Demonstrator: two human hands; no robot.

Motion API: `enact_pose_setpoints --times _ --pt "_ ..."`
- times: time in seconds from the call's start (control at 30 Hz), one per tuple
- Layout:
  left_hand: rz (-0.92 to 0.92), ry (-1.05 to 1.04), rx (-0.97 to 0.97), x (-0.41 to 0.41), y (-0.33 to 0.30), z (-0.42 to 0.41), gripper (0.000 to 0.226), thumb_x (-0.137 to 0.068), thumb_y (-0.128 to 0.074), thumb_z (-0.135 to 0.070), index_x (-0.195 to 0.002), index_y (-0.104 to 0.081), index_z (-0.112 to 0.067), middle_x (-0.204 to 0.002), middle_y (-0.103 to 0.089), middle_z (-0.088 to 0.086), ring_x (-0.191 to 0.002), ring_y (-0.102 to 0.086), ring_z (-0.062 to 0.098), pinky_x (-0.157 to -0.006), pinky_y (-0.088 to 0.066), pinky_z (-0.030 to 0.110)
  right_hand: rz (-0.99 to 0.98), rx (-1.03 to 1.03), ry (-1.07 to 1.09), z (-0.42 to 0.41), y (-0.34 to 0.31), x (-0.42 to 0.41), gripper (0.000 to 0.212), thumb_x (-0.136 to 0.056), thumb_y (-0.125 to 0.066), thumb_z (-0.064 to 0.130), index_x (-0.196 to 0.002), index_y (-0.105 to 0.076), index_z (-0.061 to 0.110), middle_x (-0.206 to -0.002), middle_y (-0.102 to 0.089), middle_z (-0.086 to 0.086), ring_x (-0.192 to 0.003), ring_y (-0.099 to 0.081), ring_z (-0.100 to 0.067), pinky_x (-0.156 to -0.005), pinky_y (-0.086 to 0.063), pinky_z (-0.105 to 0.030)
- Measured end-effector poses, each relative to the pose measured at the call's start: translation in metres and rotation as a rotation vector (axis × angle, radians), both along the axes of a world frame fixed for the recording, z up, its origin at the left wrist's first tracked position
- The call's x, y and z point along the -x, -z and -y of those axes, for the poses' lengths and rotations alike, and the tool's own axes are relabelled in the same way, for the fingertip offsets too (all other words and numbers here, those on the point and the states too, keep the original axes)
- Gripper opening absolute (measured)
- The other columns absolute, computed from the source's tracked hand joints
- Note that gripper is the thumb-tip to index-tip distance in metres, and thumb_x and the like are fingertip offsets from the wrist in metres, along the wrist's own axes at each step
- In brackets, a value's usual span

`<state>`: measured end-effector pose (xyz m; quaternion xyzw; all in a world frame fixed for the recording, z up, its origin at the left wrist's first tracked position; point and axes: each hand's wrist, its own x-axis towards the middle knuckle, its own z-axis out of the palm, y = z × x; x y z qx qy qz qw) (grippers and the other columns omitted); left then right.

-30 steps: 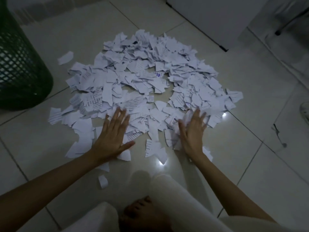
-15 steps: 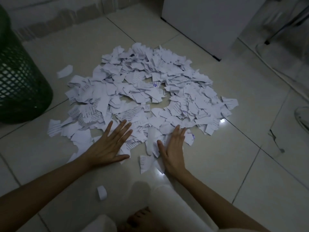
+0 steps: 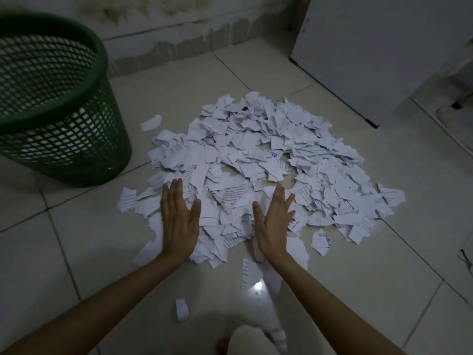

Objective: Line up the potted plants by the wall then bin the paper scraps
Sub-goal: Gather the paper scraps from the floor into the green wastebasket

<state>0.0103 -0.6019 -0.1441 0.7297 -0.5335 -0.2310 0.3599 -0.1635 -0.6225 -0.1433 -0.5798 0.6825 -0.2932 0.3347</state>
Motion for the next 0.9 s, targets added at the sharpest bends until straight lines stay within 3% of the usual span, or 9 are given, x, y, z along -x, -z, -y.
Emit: enact_pose_setpoints --times 0.13,0.27,0.37,0.53,0.63,0.7,0.77,0.83,0.9 --pt "-0.189 -0.164 -0.105 0.017 0.005 0.006 0.052 -0.099 -0.033 -0.030 -0.146 -0.020 -0.010 -0.155 -0.018 0.011 -0.144 -0.010 0.024 -0.118 -0.003 0.031 -0.093 -0.097 -0.105 0.013 0.003 -0.019 0.072 -0.087 -0.027 0.059 -0.148 0.002 0.034 -0.159 0.008 -0.008 -0.145 0.020 -0.028 -0.114 0.012 -0.051" --pt "-0.206 -0.129 -0.086 0.043 0.012 0.009 0.065 -0.095 -0.022 -0.053 -0.144 -0.026 -0.012 -0.152 -0.027 0.007 -0.142 -0.020 0.022 -0.115 -0.006 0.028 -0.002 -0.109 -0.192 0.005 0.009 -0.047 0.081 -0.076 -0.015 0.076 -0.147 -0.007 0.038 -0.159 0.003 -0.005 -0.145 0.018 -0.024 -0.113 0.018 -0.041" --pt "-0.290 -0.150 -0.045 0.050 0.010 0.017 0.045 -0.100 -0.030 -0.025 -0.142 -0.030 -0.010 -0.150 -0.032 0.007 -0.140 -0.026 0.020 -0.113 -0.013 0.024 0.147 -0.134 -0.140 0.008 0.006 -0.057 0.059 -0.093 -0.031 0.052 -0.147 -0.019 0.032 -0.159 -0.005 -0.003 -0.146 0.015 -0.020 -0.116 0.014 -0.038" --pt "-0.614 -0.205 -0.027 0.050 0.001 0.027 0.041 -0.101 -0.028 -0.015 -0.142 -0.032 -0.011 -0.148 -0.035 0.003 -0.134 -0.030 0.007 -0.102 -0.024 0.010 0.374 -0.097 -0.034 0.012 -0.005 -0.068 0.044 -0.098 -0.043 0.028 -0.142 -0.037 0.021 -0.151 -0.035 -0.002 -0.144 -0.024 -0.018 -0.118 -0.022 -0.033" --pt "-0.678 -0.193 -0.065 0.053 -0.002 0.031 0.041 -0.102 -0.027 -0.016 -0.142 -0.031 -0.009 -0.146 -0.036 0.005 -0.136 -0.033 0.012 -0.092 -0.028 -0.006 0.454 -0.098 -0.006 0.014 -0.018 -0.076 0.037 -0.097 -0.046 0.026 -0.133 -0.046 0.019 -0.125 -0.054 0.006 -0.121 -0.051 -0.011 -0.098 -0.042 -0.017" --pt "-0.638 -0.224 -0.065 0.053 -0.005 0.034 0.041 -0.101 -0.029 -0.021 -0.140 -0.036 -0.008 -0.142 -0.042 0.005 -0.131 -0.039 0.013 -0.078 -0.026 -0.015 0.494 -0.103 0.034 0.017 -0.026 -0.079 0.032 -0.096 -0.048 0.027 -0.127 -0.050 0.018 -0.112 -0.056 0.008 -0.110 -0.055 -0.009 -0.092 -0.044 -0.017" --pt "-0.671 -0.268 -0.045 0.053 -0.012 0.037 0.035 -0.101 -0.033 -0.020 -0.132 -0.046 -0.009 -0.133 -0.051 0.007 -0.126 -0.046 0.019 -0.074 -0.033 -0.010 0.521 -0.099 0.097 0.021 -0.029 -0.078 0.028 -0.095 -0.050 0.026 -0.122 -0.052 0.018 -0.109 -0.056 0.008 -0.106 -0.055 -0.009 -0.095 -0.044 -0.020" --pt "-0.757 -0.328 -0.023 0.055 -0.021 0.041 0.024 -0.099 -0.039 -0.017 -0.119 -0.053 -0.011 -0.119 -0.056 0.009 -0.119 -0.052 0.024 -0.079 -0.044 0.008 0.549 -0.095 0.145 0.023 -0.032 -0.077 0.028 -0.094 -0.052 0.025 -0.121 -0.052 0.017 -0.109 -0.055 0.009 -0.104 -0.053 -0.007 -0.091 -0.044 -0.017" --pt "-0.810 -0.374 -0.022 0.055 -0.028 0.043 0.027 -0.097 -0.044 -0.021 -0.121 -0.052 -0.011 -0.122 -0.056 0.008 -0.117 -0.054 0.023 -0.086 -0.044 0.023 0.583 -0.098 0.175 0.025 -0.038 -0.074 0.032 -0.094 -0.053 0.025 -0.124 -0.050 0.015 -0.109 -0.054 0.009 -0.104 -0.051 -0.006 -0.086 -0.043 -0.012"
